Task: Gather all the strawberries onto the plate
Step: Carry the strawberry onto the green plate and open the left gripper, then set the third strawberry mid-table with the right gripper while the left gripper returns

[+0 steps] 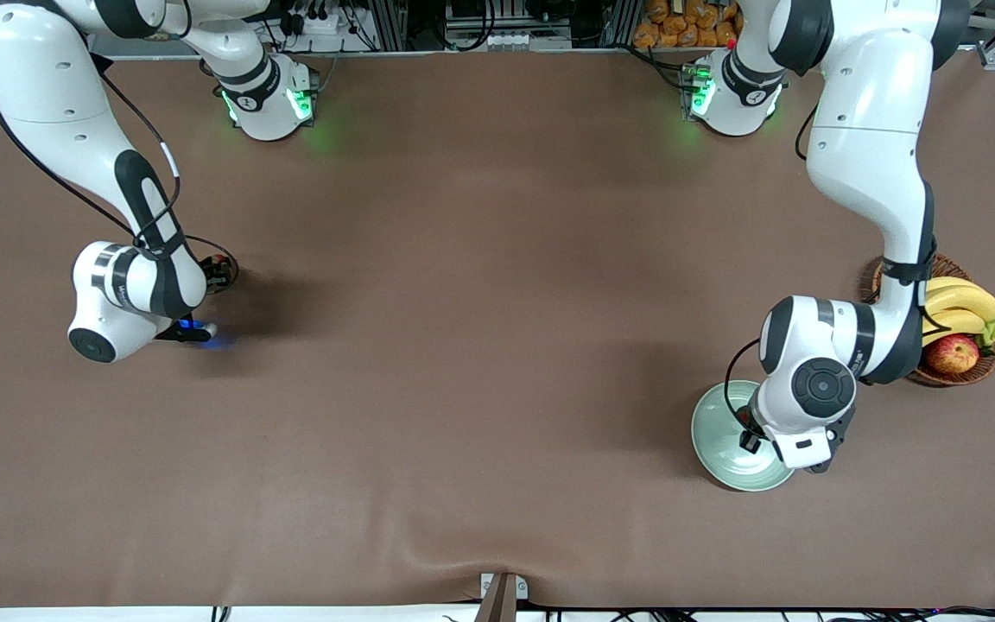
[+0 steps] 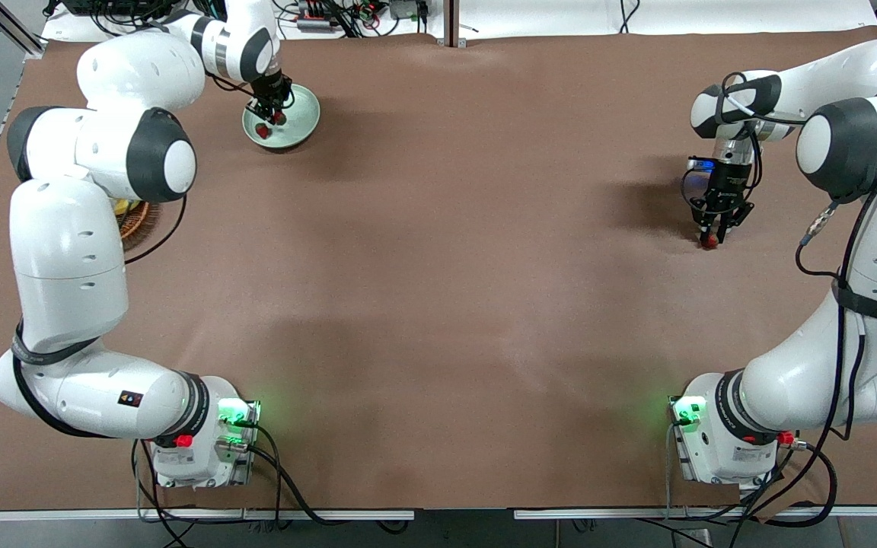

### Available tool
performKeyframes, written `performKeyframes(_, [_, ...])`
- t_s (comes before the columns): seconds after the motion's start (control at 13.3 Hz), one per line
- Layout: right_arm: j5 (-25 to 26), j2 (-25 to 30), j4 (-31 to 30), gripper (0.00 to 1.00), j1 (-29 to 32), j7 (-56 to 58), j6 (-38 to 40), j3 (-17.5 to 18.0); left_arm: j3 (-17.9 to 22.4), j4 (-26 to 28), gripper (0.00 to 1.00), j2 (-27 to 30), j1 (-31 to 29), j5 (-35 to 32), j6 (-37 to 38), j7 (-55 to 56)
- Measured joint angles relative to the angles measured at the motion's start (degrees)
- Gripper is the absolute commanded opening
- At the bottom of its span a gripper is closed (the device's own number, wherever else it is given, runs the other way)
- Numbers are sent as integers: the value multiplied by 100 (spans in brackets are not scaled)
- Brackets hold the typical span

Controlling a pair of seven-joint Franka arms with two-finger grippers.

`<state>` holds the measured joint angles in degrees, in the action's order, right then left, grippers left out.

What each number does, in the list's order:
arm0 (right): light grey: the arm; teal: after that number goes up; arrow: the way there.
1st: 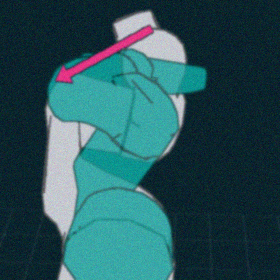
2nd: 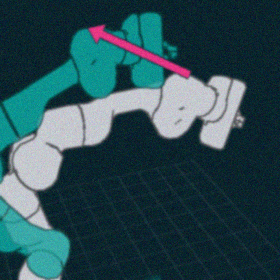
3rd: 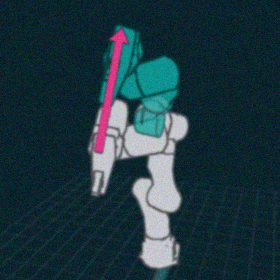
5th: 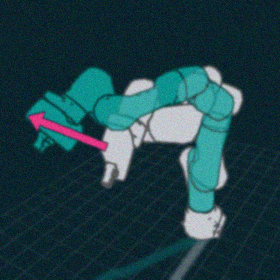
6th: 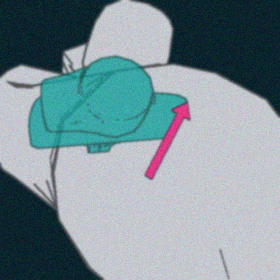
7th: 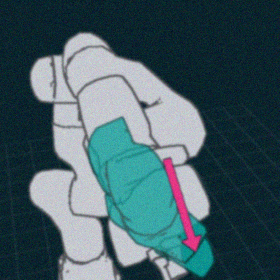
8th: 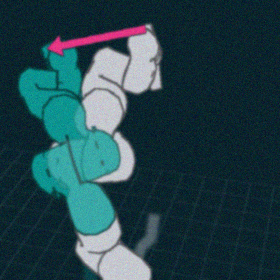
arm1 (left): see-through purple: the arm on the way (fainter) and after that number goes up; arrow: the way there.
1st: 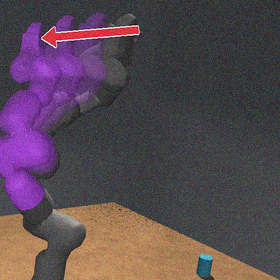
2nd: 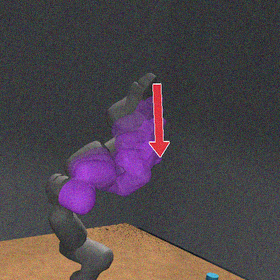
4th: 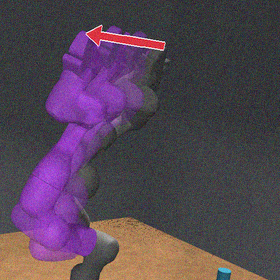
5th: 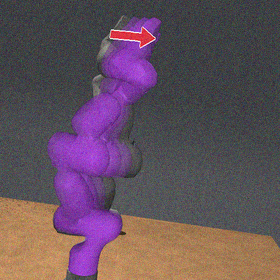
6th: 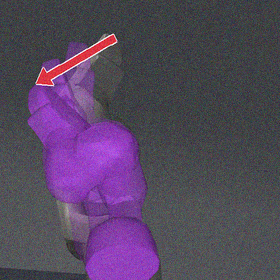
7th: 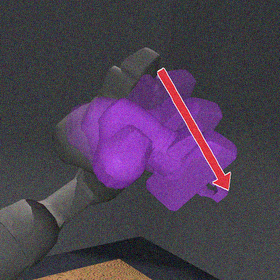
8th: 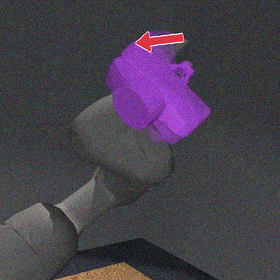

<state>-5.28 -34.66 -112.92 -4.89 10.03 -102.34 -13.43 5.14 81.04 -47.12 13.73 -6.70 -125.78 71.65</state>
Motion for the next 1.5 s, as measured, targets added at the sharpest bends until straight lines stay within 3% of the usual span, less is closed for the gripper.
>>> performKeyframes(0.38, [-11, 88, 1039, 2, -177, 0, 88, 73, 2, -108, 100, 68, -124, 0, -54, -199])
performKeyframes(0.68, [-147, 149, 1917, 0, -1080, -394, 200, 209, 13, -169, 100, 430, -226, 0, -55, -537])
performKeyframes(0.9, [-581, 144, 2127, 0, -1546, -1152, 163, 513, 11, -165, 100, 720, -326, 0, 52, -770])
performKeyframes(1.13, [-1086, 102, 2189, 0, -1703, -1223, -275, 739, 1, -149, 100, 803, -335, 0, 123, -802])
performKeyframes(1.5, [-2429, -162, 2194, 0, -2077, -1223, -866, 916, -40, -125, 100, 803, -319, 0, 123, -803])
